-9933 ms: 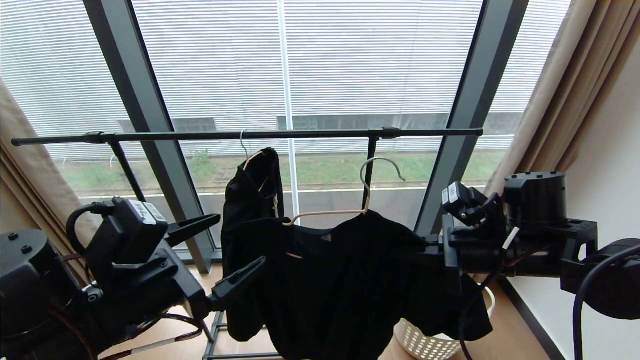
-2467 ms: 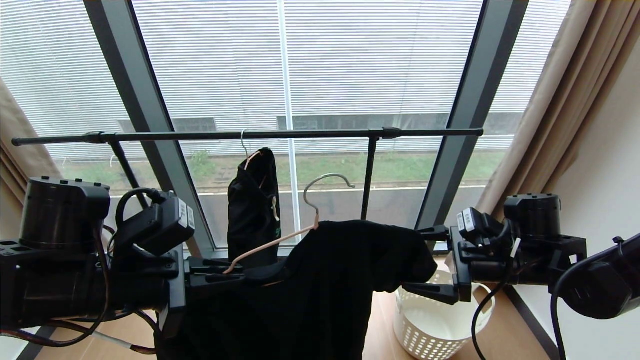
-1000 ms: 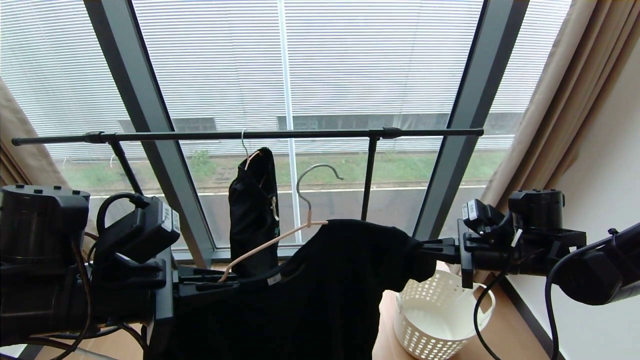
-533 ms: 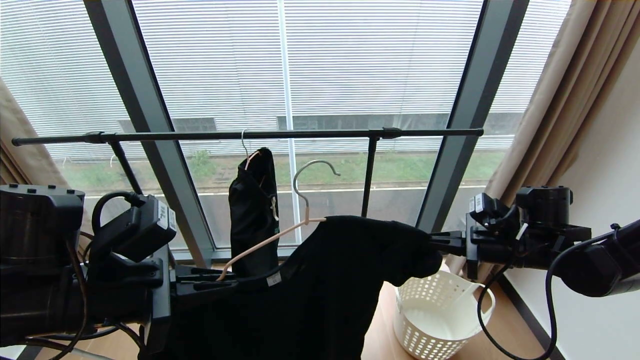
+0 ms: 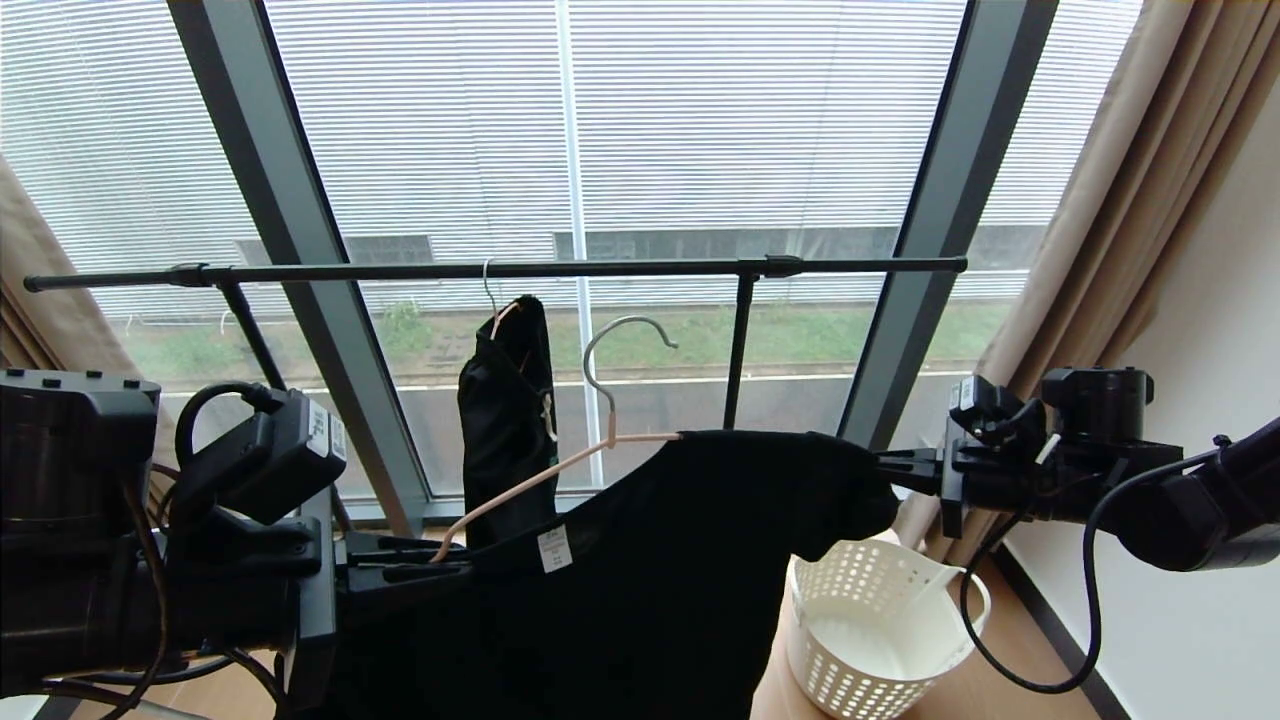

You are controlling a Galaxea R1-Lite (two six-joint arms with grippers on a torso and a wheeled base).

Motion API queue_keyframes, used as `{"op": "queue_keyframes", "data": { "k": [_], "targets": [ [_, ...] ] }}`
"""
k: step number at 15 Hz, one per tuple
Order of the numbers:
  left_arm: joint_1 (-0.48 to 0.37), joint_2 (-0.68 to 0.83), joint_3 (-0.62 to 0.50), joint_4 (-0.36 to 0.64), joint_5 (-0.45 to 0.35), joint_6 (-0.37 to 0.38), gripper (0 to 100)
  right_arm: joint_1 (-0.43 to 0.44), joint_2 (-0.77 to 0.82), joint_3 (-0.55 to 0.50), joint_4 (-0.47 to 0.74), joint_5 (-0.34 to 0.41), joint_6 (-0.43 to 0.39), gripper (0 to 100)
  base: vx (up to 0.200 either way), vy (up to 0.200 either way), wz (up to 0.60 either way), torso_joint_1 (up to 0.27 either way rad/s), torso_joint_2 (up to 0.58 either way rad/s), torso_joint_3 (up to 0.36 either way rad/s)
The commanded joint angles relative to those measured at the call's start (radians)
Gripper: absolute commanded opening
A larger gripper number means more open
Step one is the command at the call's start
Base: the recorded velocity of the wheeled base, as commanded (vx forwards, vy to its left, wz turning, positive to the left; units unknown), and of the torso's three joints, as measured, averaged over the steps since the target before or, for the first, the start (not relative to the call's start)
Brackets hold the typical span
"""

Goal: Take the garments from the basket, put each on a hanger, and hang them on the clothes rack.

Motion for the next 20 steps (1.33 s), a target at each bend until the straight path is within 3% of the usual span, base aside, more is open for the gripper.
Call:
{"op": "queue_keyframes", "data": {
  "k": [1,6,10,11,15,17,18,20],
  "targets": [
    [0.002,-0.005,0.0,-0.001,0.0,0.0,0,-0.021,0.034,-0.021,0.001,0.0,-0.001,0,0.0,0.0,0.0,0.0,0.0,0.0],
    [0.002,-0.016,0.0,-0.001,0.0,-0.029,0,-0.044,0.088,-0.048,0.004,0.0,0.001,0,0.0,0.0,0.0,0.0,0.0,0.0],
    [0.003,-0.018,-0.005,-0.002,0.003,-0.067,0,-0.026,0.091,-0.013,-0.004,-0.001,-0.004,0,0.0,0.0,0.0,0.0,0.0,0.0],
    [0.002,-0.018,-0.006,-0.002,0.003,-0.073,0,-0.017,0.083,0.001,-0.011,-0.001,-0.008,100,0.0,0.0,0.0,0.0,0.0,0.0],
    [0.003,-0.013,-0.018,-0.01,0.004,-0.127,0,0.041,0.011,0.064,-0.071,-0.007,-0.005,100,0.0,0.0,0.0,0.0,0.0,0.0],
    [0.003,-0.002,-0.031,-0.031,0.014,-0.176,0,0.092,-0.052,0.084,-0.07,-0.078,0.007,100,0.0,0.0,0.0,0.0,0.0,0.0],
    [0.002,0.037,-0.058,-0.033,0.054,-0.204,0,0.149,-0.103,0.101,-0.073,-0.171,0.053,100,0.0,0.0,0.0,0.0,0.0,0.0],
    [-0.009,0.096,-0.113,-0.033,0.159,-0.254,0,0.229,-0.162,0.102,-0.074,-0.271,0.167,100,0.0,0.0,0.0,0.0,0.0,0.0]
  ]
}}
